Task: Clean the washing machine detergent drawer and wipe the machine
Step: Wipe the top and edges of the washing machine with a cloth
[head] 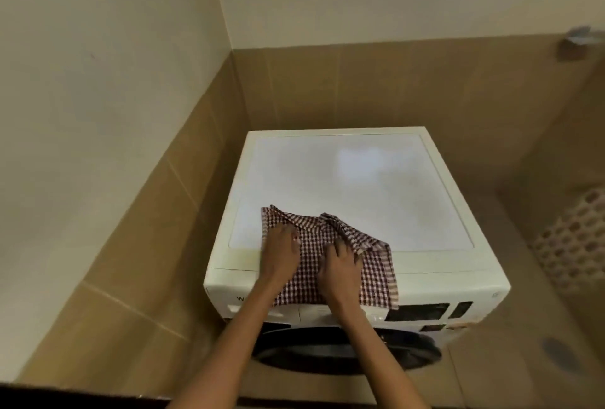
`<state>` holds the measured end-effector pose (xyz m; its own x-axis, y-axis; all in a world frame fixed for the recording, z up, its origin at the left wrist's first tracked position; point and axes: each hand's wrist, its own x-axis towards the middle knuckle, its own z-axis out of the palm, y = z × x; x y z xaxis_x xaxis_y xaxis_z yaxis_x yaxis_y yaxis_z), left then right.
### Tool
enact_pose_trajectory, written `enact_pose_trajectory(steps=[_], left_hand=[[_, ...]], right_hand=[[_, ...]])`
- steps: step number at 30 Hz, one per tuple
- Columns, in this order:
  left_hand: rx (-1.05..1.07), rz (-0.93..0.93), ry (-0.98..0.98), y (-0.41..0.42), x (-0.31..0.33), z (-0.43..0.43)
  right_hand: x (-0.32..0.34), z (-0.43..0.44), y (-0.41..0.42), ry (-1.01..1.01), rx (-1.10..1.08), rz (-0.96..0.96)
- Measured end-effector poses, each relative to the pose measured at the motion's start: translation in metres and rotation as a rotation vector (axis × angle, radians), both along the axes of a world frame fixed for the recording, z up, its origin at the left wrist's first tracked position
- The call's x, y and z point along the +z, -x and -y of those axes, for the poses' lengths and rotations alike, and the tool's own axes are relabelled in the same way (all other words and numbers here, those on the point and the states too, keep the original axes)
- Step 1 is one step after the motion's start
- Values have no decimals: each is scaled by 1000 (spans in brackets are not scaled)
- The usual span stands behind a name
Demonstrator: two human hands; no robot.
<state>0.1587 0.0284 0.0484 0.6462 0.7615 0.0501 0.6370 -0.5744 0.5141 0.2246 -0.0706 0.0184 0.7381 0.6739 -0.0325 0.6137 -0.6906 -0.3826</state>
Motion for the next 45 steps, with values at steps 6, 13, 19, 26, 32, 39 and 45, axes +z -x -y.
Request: enact_pose_trajectory(steps=[6,13,19,26,32,39,45], left_hand=[[-236,-168,-80,34,-50,-3],[-209,174,80,55,-37,-49],[-142,263,-28,78,-45,-81],[-79,382,-1,100,-51,-86],[2,318,-129,107,-54,-89],[-231,335,-27,105,-58,-74],[-148,467,238,90,-48,-88]], right_hand=[[-7,-29,11,54,-39,26],[-27,-46,38,175,-59,36],[-45,-39,97,53,186,119],[-42,-91,99,16,-131,131],[-73,-66,119,-96,385,383],[-91,-35,100,-452,-521,281],[-115,-74,153,-393,246,437]])
